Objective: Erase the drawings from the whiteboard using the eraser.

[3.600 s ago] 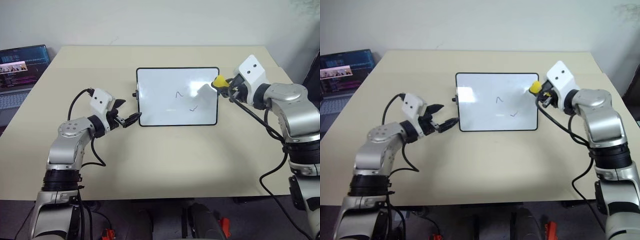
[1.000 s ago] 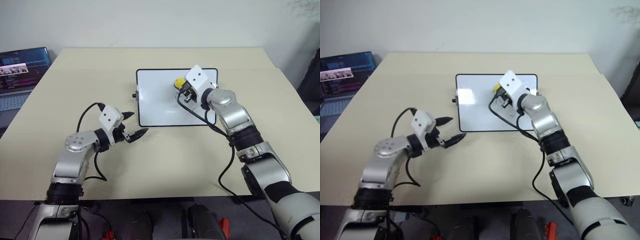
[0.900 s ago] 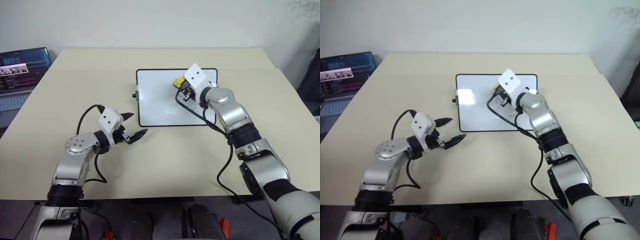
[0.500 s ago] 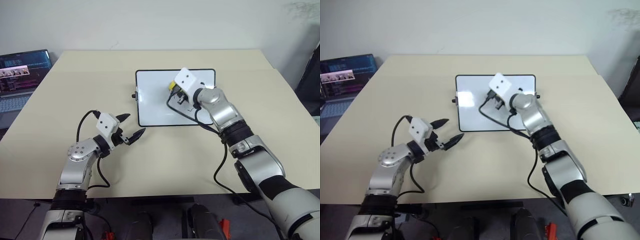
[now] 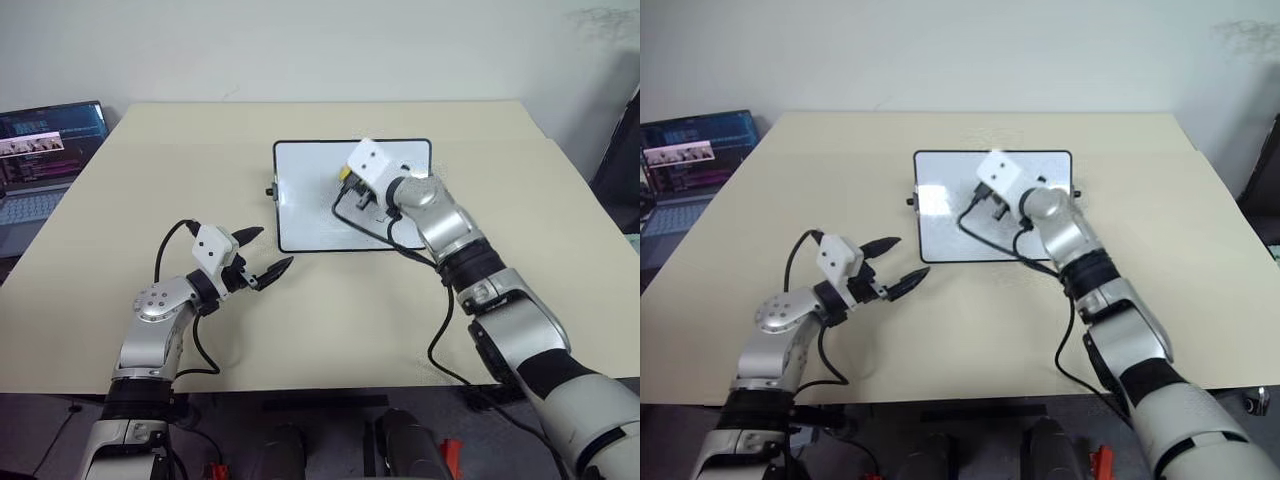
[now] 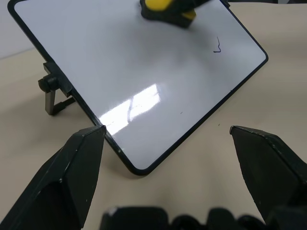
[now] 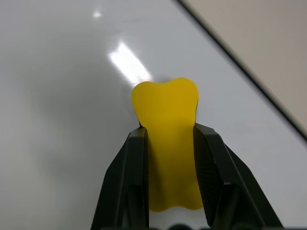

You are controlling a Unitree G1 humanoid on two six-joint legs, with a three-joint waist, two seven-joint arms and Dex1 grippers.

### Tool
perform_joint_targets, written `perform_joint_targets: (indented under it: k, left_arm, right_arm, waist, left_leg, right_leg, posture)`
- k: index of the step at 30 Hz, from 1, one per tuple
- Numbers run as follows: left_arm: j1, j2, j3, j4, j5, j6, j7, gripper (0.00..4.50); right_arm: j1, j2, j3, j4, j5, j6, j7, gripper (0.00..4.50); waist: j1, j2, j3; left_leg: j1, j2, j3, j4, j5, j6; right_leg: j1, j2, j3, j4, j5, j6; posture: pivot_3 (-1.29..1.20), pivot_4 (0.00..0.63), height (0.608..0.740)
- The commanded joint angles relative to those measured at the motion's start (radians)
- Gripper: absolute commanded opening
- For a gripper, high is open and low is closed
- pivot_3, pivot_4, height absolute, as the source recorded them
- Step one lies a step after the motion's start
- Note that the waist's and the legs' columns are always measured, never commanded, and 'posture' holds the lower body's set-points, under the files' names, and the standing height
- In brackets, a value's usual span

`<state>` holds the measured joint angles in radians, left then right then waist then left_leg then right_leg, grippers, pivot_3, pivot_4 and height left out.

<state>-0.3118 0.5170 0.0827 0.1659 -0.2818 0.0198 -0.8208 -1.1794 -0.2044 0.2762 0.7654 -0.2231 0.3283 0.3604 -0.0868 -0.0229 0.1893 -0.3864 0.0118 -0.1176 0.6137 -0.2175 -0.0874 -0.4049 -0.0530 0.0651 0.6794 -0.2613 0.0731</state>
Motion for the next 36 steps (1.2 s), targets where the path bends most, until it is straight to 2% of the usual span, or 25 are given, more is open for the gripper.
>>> perform_joint_targets:
  k: [1, 12, 17, 22, 25, 28, 33, 36]
  left_arm:
    - [-0.009, 0.016, 0.009, -0.03, -0.007, 0.002, -0.01, 4.5]
    - [-0.002, 0.019, 0.014, -0.049, -0.011, 0.019, -0.006, 4.5]
    - [-0.006, 0.021, 0.016, -0.048, -0.01, 0.021, -0.005, 4.5]
    - [-0.018, 0.021, 0.015, -0.036, -0.009, 0.019, -0.008, 4.5]
    - [-0.028, 0.02, 0.015, -0.029, -0.011, 0.02, -0.01, 4.5]
    - [-0.036, 0.017, 0.013, -0.019, -0.011, 0.019, -0.014, 4.5]
    - [-0.045, 0.013, 0.015, -0.011, -0.012, 0.016, -0.018, 4.5]
    - [-0.05, 0.01, 0.016, -0.007, -0.01, 0.015, -0.016, 4.5]
  right_arm:
    - [-0.031, -0.007, -0.027, 0.039, -0.008, -0.027, -0.034, 0.97]
    - [0.117, 0.055, 0.065, -0.172, -0.004, 0.09, 0.187, 0.97]
    - [0.134, 0.039, 0.061, -0.216, -0.009, 0.119, 0.196, 0.97]
    - [0.123, 0.011, -0.029, -0.266, 0.054, 0.056, 0.185, 0.97]
    - [0.133, -0.031, -0.079, -0.368, 0.081, 0.069, 0.188, 0.97]
    - [0.171, -0.059, -0.189, -0.512, 0.198, 0.067, 0.229, 0.97]
    - [0.26, -0.197, -0.312, -0.64, 0.265, 0.141, 0.248, 0.97]
    - [0.335, -0.29, -0.331, -0.682, 0.261, 0.166, 0.26, 0.97]
  waist:
    - [0.0, 0.0, 0.0]
    - [-0.008, 0.0, 0.0]
    - [-0.003, 0.0, 0.0]
    - [0.0, 0.0, 0.0]
    - [0.001, 0.0, 0.0]
    - [0.002, 0.0, 0.0]
    - [0.006, 0.0, 0.0]
    - [0.01, 0.0, 0.0]
  left_leg:
    - [0.0, 0.0, 0.0, 0.0, 0.0, 0.0]
    - [0.001, 0.0, 0.001, -0.002, 0.0, 0.0]
    - [0.001, 0.0, 0.001, -0.001, 0.0, 0.0]
    - [0.0, 0.0, 0.001, -0.002, 0.0, 0.0]
    - [-0.003, 0.0, 0.0, -0.002, 0.0, 0.0]
    - [-0.006, 0.0, 0.0, -0.002, 0.0, 0.0]
    - [-0.008, 0.0, -0.001, -0.003, 0.0, 0.0]
    - [-0.009, 0.0, -0.001, -0.003, 0.0, 0.0]
  right_leg:
    - [0.0, 0.0, 0.0, 0.0, 0.0, 0.0]
    - [0.0, 0.0, 0.001, 0.0, 0.0, 0.0]
    - [0.0, 0.0, 0.001, 0.0, 0.0, 0.0]
    - [0.0, 0.0, 0.0, -0.001, 0.0, 0.0]
    - [-0.002, 0.0, 0.0, -0.003, 0.0, 0.0]
    - [-0.004, 0.0, -0.001, -0.004, 0.0, 0.0]
    - [-0.004, 0.0, -0.002, -0.007, 0.0, 0.0]
    - [-0.004, -0.001, -0.002, -0.008, 0.0, 0.0]
  posture:
    - [0.0, 0.15, 0.74]
    - [0.0, 0.15, 0.74]
    - [0.0, 0.15, 0.74]
    - [0.0, 0.15, 0.74]
    - [0.0, 0.15, 0.74]
    - [0.0, 0.15, 0.74]
    - [0.0, 0.15, 0.74]
    - [0.0, 0.15, 0.74]
